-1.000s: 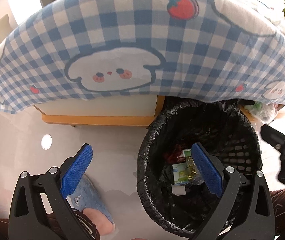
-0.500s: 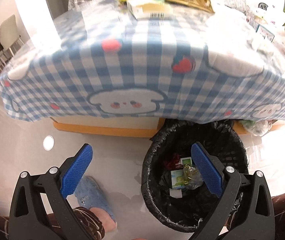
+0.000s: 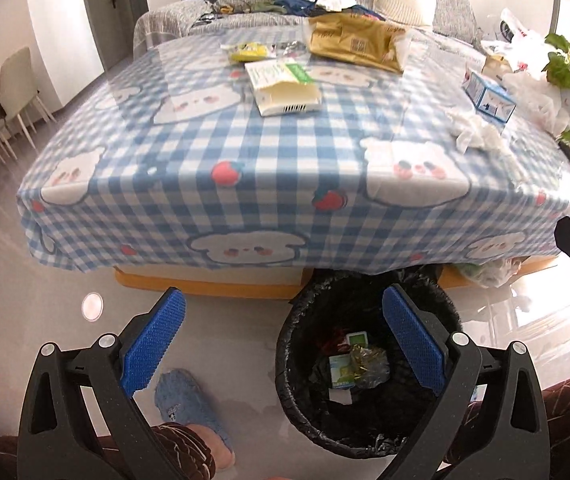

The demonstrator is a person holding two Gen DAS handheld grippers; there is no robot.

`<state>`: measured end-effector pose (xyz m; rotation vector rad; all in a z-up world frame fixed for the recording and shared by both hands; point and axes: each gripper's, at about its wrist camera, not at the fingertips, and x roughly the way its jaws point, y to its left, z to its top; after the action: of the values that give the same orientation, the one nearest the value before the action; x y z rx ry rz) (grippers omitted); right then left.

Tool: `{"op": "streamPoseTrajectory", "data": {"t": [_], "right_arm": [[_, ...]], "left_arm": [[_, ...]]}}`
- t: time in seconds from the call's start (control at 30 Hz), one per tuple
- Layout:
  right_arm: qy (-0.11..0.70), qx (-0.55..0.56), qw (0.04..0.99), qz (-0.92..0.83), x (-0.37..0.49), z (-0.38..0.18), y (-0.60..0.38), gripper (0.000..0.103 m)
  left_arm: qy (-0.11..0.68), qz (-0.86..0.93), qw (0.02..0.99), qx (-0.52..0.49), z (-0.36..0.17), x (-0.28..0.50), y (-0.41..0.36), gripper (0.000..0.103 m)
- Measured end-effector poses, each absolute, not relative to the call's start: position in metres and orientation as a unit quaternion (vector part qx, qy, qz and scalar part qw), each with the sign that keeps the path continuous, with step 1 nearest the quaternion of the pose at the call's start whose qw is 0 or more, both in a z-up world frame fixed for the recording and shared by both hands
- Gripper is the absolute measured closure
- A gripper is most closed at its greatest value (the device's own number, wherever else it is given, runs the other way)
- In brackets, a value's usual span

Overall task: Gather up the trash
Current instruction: 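Raise both open tools back over the table toward the remaining trash, then grasp the white-green medicine box with the left tool while the right tool grasps the white tissue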

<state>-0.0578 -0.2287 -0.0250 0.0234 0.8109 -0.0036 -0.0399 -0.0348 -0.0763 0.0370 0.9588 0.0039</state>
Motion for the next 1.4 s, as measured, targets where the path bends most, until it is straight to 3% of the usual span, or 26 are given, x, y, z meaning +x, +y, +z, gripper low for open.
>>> {"op": "streamPoseTrajectory", "data": {"t": [0.87, 1.4], "right_arm": [[0.364, -0.018, 0.931, 0.018, 0.025, 0.056, -0.238, 0.008], [0.44, -0.003, 0.898, 0.024, 0.079, -0.003, -0.252, 0.008]], "left_arm": [[0.465, -0.005, 0.885, 0.008, -0.009, 0.057, -0.036, 0.006], [0.492, 0.014, 0.87, -0.017, -0.027, 0.149, -0.024, 0.006]]}}
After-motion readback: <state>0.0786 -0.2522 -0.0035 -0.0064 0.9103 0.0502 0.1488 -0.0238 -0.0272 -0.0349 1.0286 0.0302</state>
